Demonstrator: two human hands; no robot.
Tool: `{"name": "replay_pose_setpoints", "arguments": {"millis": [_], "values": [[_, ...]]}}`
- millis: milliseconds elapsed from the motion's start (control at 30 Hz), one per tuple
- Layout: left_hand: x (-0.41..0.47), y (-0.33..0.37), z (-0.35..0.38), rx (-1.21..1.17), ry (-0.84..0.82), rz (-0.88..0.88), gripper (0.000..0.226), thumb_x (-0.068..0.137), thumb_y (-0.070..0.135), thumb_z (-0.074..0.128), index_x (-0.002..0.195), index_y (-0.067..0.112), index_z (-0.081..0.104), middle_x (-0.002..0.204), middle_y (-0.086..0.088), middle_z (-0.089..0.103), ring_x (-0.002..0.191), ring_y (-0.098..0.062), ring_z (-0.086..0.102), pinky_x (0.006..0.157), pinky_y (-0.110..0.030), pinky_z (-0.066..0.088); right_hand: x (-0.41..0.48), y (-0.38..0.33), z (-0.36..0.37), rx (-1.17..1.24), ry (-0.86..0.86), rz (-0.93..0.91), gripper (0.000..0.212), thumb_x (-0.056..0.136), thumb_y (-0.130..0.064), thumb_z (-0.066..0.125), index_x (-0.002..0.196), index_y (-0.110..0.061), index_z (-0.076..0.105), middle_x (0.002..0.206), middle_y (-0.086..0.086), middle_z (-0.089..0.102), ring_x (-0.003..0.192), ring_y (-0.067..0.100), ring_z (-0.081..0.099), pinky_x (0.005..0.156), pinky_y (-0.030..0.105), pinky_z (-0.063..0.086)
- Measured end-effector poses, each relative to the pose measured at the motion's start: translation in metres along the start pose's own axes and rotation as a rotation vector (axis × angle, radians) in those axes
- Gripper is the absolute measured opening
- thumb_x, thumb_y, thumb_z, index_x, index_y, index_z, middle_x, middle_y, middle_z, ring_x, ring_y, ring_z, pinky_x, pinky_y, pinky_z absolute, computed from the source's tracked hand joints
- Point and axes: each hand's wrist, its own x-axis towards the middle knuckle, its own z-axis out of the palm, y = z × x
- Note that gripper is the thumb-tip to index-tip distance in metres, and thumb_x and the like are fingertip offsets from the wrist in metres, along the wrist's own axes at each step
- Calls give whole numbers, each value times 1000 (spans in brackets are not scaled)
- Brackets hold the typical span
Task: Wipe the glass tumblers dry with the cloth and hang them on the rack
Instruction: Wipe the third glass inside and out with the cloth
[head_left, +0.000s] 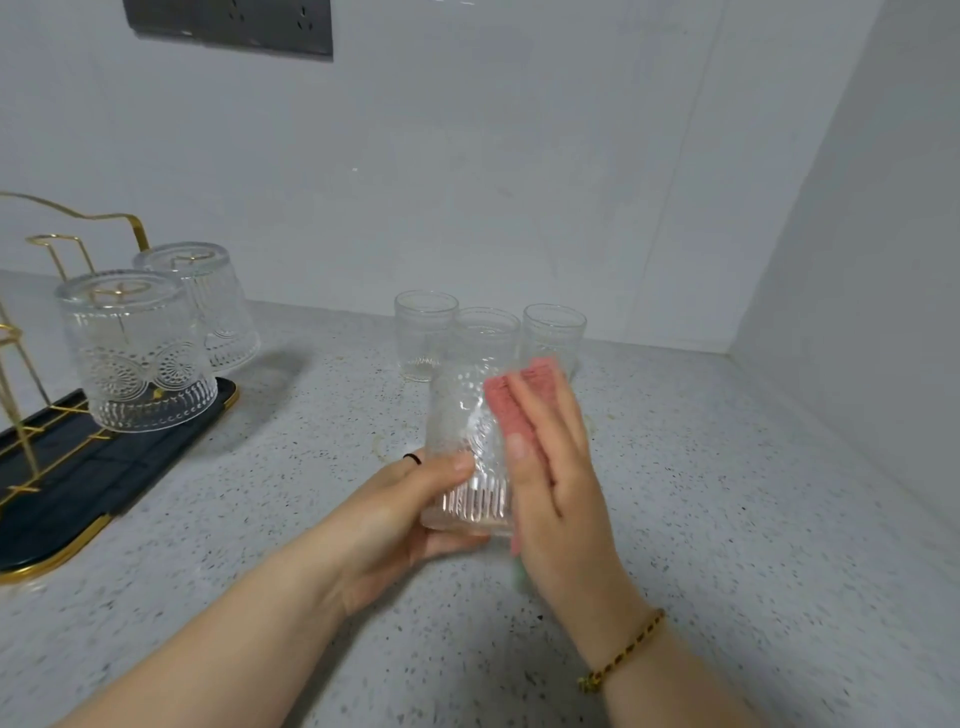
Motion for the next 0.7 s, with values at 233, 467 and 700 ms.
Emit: {"name": "replay_pose_setpoints", "arguments": {"millis": [233,467,700], "values": [[0,-1,0,-115,-26,85,57,55,40,74,99,6,68,100,-16,71,87,-23,70,75,-30,58,0,-1,-6,306,-59,278,45,84,-51,30,130,-52,29,119,-23,56,55,19,59,47,27,48],[3,-1,-4,-23,18,49,44,63,32,63,99,7,65,93,-12,72,82,-21,69,80,-33,56,-3,4,9,-7,-43,52,36,88,-49,29,114,-72,18,148,-23,2,127,-2,32,87,13,38],[0,-5,0,-132,-129,88,67,31,41,89,88,9,75,97,-16,72,84,-24,70,68,-30,58,2,1,-5,286,52,199,30,91,-40,35,114,-58,30,146,-14,29,117,5,49,83,12,47]]}}
